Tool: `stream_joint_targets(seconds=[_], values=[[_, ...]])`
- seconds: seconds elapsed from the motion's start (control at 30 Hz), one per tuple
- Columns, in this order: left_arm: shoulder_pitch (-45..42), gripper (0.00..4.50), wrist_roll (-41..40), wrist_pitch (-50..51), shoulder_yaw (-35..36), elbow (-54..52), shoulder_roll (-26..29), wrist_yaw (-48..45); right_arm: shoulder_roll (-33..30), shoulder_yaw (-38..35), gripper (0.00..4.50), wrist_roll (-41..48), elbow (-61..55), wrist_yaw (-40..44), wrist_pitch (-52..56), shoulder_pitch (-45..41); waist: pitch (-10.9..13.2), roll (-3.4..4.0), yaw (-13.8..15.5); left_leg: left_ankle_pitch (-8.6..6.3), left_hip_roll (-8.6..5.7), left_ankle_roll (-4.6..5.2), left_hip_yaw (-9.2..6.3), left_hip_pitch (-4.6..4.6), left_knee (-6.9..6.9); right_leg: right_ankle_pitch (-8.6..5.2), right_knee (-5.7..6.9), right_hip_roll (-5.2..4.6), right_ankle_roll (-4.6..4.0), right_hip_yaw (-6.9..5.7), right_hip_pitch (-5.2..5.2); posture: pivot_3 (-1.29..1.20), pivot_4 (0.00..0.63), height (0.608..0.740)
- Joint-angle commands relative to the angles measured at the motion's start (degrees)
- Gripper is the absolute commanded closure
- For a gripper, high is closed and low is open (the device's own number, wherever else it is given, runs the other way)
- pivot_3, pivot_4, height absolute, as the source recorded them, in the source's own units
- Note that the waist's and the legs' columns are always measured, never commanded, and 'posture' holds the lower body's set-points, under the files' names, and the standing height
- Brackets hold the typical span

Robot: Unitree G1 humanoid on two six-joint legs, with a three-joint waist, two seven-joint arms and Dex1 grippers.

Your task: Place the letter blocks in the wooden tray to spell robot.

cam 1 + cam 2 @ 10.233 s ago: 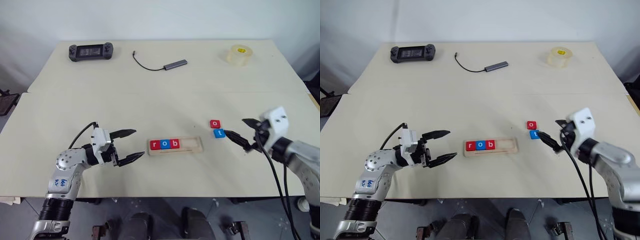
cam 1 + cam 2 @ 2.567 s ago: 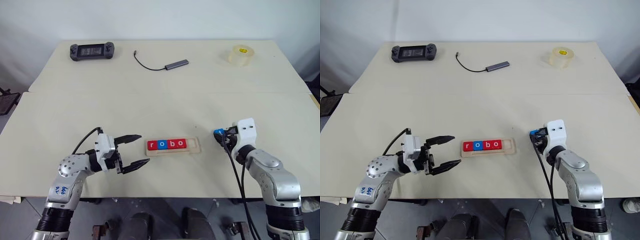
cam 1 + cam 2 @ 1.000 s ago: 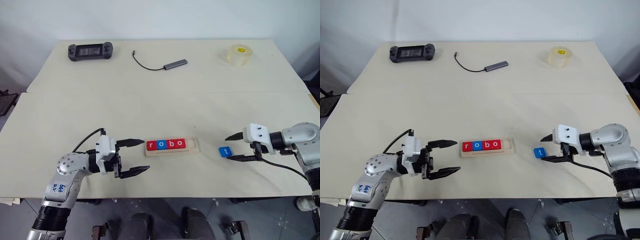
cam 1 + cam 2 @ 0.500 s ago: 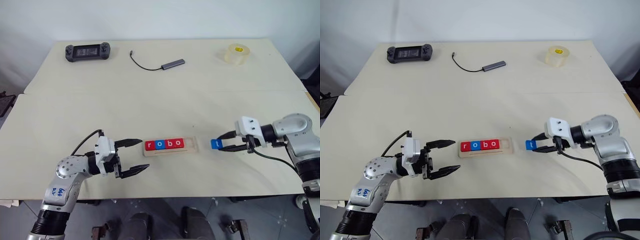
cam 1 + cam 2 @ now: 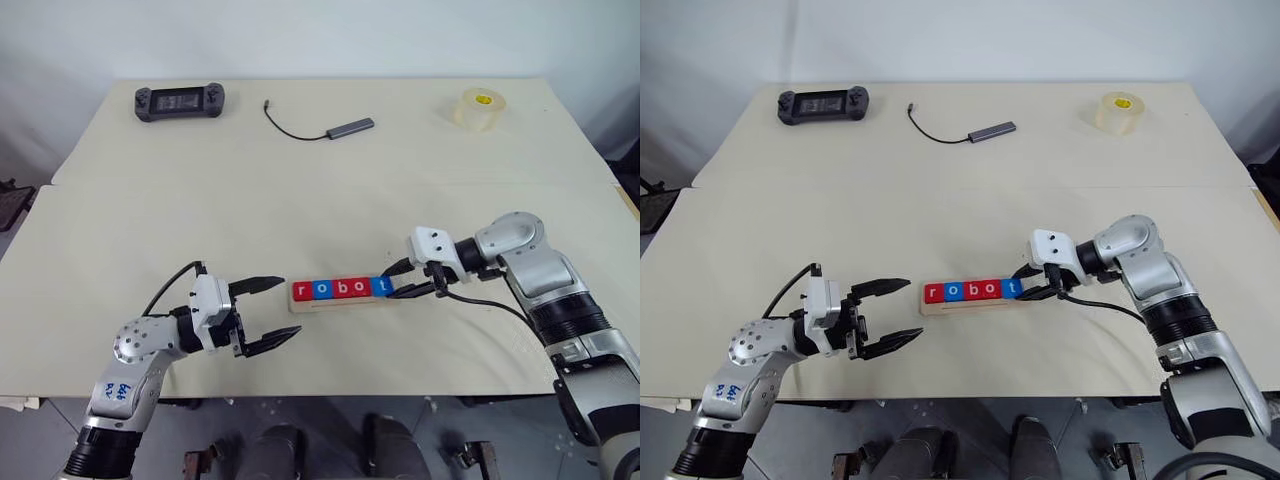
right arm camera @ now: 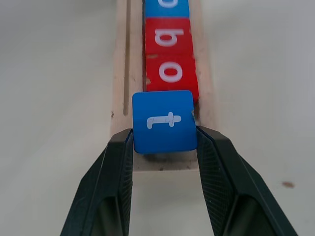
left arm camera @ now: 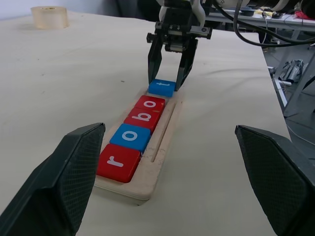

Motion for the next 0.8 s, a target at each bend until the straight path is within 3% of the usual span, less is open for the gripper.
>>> stream_joint_targets(seconds=[0.03,0.2,0.23,0.3,0.43,0.77,0.8], values=[[0.53,0.0,-0.02,-0.85,1.1,-2.72,0.39,0.48,0.06,-0.9,2.03,-0.05,-0.09,0.15,-0.79,-1.35,0.0,0.0,0.0,0.0,0.0,0.0,0.0,0.0,0.0,0.0,0.0,0.0,0.0,0.0,0.0,0.0,0.15,0.74],[0.37,0.0,0.09,-0.83,0.72,-2.92,0.17,1.01,0.12,-2.44,0.32,0.59,-0.59,-1.05,-0.87,-1.12,0.0,0.0,-0.01,0.0,0.0,0.0,0.0,0.0,0.0,0.0,0.0,0.0,0.0,0.0,0.0,0.0,0.15,0.74],[0.41,0.0,0.08,-0.87,0.72,-2.94,0.18,1.07,-0.46,-3.31,0.08,1.23,-1.37,-1.24,-0.21,-0.72,0.0,0.0,0.02,0.0,0.0,0.0,0.0,0.0,0.0,0.0,0.0,0.0,0.0,0.0,0.0,0.0,0.15,0.74],[0.53,0.0,0.02,-0.99,0.85,-2.87,0.3,1.05,-1.63,-4.93,0.08,2.74,-3.41,-1.11,1.42,0.39,0.0,0.0,0.09,0.0,0.0,0.0,0.0,0.0,0.0,0.0,0.0,0.0,0.0,0.0,0.0,0.0,0.15,0.74],[0.57,0.0,-0.03,-1.08,1.07,-2.58,0.49,0.9,-3.62,-7.75,1.02,6.61,-9.13,-0.13,6.94,3.92,0.0,0.0,0.17,0.0,0.0,0.0,-0.02,-0.01,0.0,0.0,-0.02,-0.01,0.0,-0.02,0.01,0.0,0.15,0.74],[0.05,0.0,-0.06,-0.9,0.69,-2.17,0.35,0.7,-2.87,-6.98,4.46,7.56,-15.9,-3.41,11.27,10.44,0.0,0.0,0.06,0.0,0.02,0.0,-0.01,-0.01,0.0,0.0,0.01,0.01,0.0,0.0,0.0,0.0,0.15,0.74],[0.03,0.0,-0.07,-0.9,0.65,-2.16,0.32,0.69,-2.12,-6.61,4.46,6.76,-15.11,-4.53,10.54,10.38,0.0,0.0,0.06,0.0,0.02,0.0,-0.01,-0.01,0.0,0.0,0.02,0.01,0.0,-0.01,0.0,0.0,0.15,0.74]])
